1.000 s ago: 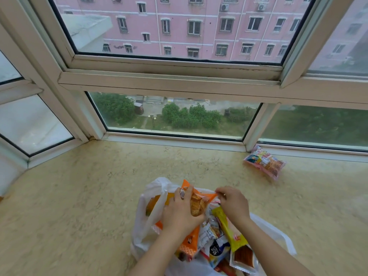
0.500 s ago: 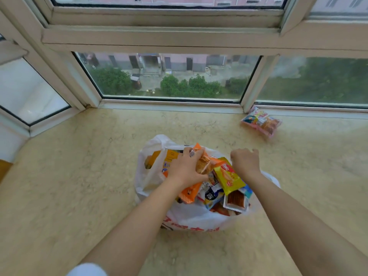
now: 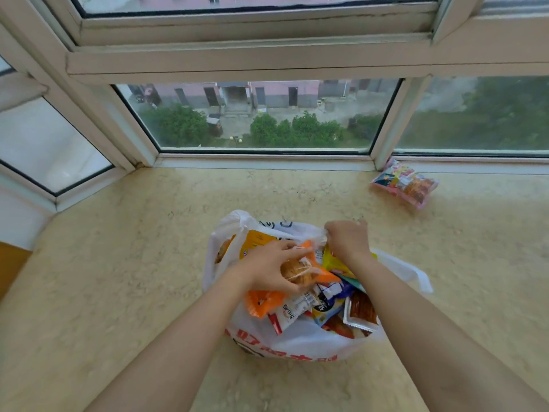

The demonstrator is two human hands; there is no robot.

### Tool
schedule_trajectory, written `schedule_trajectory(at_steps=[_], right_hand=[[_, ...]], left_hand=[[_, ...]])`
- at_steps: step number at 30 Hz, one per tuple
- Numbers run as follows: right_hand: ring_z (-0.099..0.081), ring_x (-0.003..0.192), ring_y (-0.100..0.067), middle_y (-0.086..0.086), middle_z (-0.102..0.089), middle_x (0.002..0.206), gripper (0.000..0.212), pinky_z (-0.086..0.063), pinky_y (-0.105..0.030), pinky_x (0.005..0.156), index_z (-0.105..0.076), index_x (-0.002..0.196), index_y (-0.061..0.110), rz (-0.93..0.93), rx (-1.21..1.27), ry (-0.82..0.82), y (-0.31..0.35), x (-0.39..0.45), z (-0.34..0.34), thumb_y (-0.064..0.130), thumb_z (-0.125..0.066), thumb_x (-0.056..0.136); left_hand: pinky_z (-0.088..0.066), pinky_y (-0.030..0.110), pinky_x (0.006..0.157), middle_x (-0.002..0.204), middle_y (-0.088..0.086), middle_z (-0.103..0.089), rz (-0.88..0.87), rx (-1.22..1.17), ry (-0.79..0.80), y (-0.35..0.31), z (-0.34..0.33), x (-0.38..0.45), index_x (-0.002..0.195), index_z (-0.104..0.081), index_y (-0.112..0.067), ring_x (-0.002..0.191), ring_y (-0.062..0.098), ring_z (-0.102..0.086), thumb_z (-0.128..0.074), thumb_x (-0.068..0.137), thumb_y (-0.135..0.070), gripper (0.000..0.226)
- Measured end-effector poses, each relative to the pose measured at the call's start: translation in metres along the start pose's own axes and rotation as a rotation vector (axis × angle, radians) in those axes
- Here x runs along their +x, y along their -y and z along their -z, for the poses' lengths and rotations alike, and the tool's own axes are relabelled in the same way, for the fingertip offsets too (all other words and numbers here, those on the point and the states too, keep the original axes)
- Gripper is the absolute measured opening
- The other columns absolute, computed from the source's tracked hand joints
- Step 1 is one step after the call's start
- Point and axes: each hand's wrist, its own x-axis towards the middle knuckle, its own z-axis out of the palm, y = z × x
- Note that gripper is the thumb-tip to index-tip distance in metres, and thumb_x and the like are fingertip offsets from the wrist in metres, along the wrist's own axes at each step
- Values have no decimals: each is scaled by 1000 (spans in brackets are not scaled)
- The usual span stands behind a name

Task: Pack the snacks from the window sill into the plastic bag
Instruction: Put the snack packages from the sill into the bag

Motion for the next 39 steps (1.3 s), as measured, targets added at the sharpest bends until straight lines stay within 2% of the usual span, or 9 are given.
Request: schedule_trajectory(at_steps=[4, 6, 10, 14, 20, 22, 28, 33, 39], right_hand=[[-60, 74, -29, -4, -64, 72, 47, -46, -38, 79, -60, 70, 11, -181, 413, -242, -1, 21, 25, 31, -30, 100], [-62, 70, -29, -7, -67, 69, 53, -49, -40, 69, -64, 72, 8, -80, 462, -331, -9, 31, 46, 39, -32, 101], [-62, 95, -24, -2, -68, 105, 31, -48, -39, 80, -64, 105, 17, 151, 200, -68, -19, 31, 60, 44, -52, 94], [-47, 126, -26, 0, -49, 142, 65, -40, -44, 99, -30, 146, 28, -9, 169, 245, -24, 19, 7, 49, -52, 89], [-59, 100, -22, 6, -67, 99, 24, -32, -43, 94, -67, 100, 28, 22, 241, 36, -13, 17, -8, 30, -45, 94], [-59, 94, -24, 5, -66, 86, 26, -31, -45, 96, -68, 82, 21, 45, 200, -37, -6, 20, -7, 22, -46, 94], [-57, 94, -23, 5, -71, 86, 19, -25, -49, 100, -74, 86, 19, 95, 203, -398, -11, 11, 4, 18, -55, 90], [-60, 86, -23, 1, -69, 86, 22, -40, -31, 66, -74, 89, 18, 11, 427, -285, -10, -12, -3, 23, -53, 94], [-57, 88, -16, 1, -59, 102, 13, -48, -34, 68, -64, 102, 17, 116, 618, -375, 0, -93, -34, 22, -62, 91]], left_hand=[[-29, 35, 107, 156, -9, -24, -228, 162, -73, -14, -5, 6, 147, -23, -47, 139, 13, -27, -57, 83, -59, 74], [-32, 38, 109, 156, -10, -26, -272, 203, -111, -16, -8, 19, 147, -24, -46, 140, 14, -28, -53, 87, -57, 67], [-44, 43, 102, 156, -4, -29, -247, 301, -155, -15, -7, 43, 148, -30, -38, 141, 20, -29, -51, 96, -35, 56], [-43, 42, 103, 158, -4, -23, -212, 341, -155, -11, -16, 52, 151, -24, -31, 144, 20, -20, -43, 101, -28, 54], [6, 42, 117, 161, -5, 10, -65, 169, 75, -15, -26, 43, 151, 7, -37, 146, 19, 12, -50, 83, -70, 95], [4, 42, 116, 160, -2, 2, -77, 284, 16, -11, -31, 41, 151, 5, -39, 145, 23, 8, -48, 85, -67, 90], [-22, 40, 114, 152, 3, -26, -192, 417, -183, 6, -27, 69, 152, -19, -28, 138, 25, -24, -51, 90, -54, 74], [-30, 35, 108, 149, 1, -37, -81, 408, -218, -7, -18, 81, 147, -29, -20, 137, 22, -32, -55, 88, -52, 72], [-28, 39, 111, 155, -2, -30, -36, 131, -326, -8, -26, 33, 147, -31, -21, 141, 19, -29, -30, 99, -53, 58]])
